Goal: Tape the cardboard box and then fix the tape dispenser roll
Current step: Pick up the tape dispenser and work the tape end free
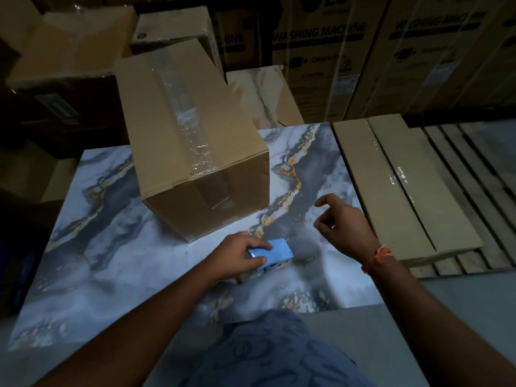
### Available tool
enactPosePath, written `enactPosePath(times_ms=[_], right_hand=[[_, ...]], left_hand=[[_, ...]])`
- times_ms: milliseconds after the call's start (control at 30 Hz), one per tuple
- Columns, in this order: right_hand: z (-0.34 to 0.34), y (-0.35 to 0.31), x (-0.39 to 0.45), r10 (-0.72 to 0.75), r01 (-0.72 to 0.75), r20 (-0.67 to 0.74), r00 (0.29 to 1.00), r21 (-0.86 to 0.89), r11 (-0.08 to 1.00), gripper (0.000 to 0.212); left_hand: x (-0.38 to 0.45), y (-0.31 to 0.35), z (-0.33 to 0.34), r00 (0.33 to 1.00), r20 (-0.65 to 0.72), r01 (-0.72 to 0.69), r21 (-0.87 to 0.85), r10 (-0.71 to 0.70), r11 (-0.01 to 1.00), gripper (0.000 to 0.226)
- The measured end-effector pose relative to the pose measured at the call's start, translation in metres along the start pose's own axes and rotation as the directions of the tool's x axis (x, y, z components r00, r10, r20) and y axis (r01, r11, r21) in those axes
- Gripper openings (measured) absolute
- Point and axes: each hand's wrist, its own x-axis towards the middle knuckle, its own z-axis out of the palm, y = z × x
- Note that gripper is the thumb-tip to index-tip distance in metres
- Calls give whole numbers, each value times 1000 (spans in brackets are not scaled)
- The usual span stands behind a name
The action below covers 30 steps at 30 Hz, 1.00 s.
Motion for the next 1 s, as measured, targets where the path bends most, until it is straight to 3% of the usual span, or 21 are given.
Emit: enactPosePath(times_ms=[167,300,400,467,600,733,900,1000], right_hand=[[22,-27,-2,-129,129,2,992,-77,989,43],[45,-53,-12,-184,193,65,981,-168,967,45],[61,-68,-23,-196,216,102,975,-247,945,47],[68,-78,-29,-202,225,106,974,-303,926,44],[76,-97,-39,-257,232,3,966,-439,868,40],[83,-98,-44,-211,169,-29,977,-499,850,62],[81,-97,-43,-197,136,-72,978,-498,857,72],[80,-95,-47,-130,71,-127,983,-388,919,74]], left_hand=[[3,0,23,989,-43,125,-245,-139,962,31],[4,-1,39,972,-6,196,-533,-235,823,23],[3,-1,40,968,45,213,-660,-246,721,36],[2,-3,37,972,46,204,-651,-230,731,44],[6,-12,28,994,41,104,-518,-97,849,26],[15,-13,14,998,-54,-49,-235,37,971,34],[24,-5,3,989,-60,-143,-214,134,966,20],[31,-5,4,988,-77,-152,-294,135,944,12]])
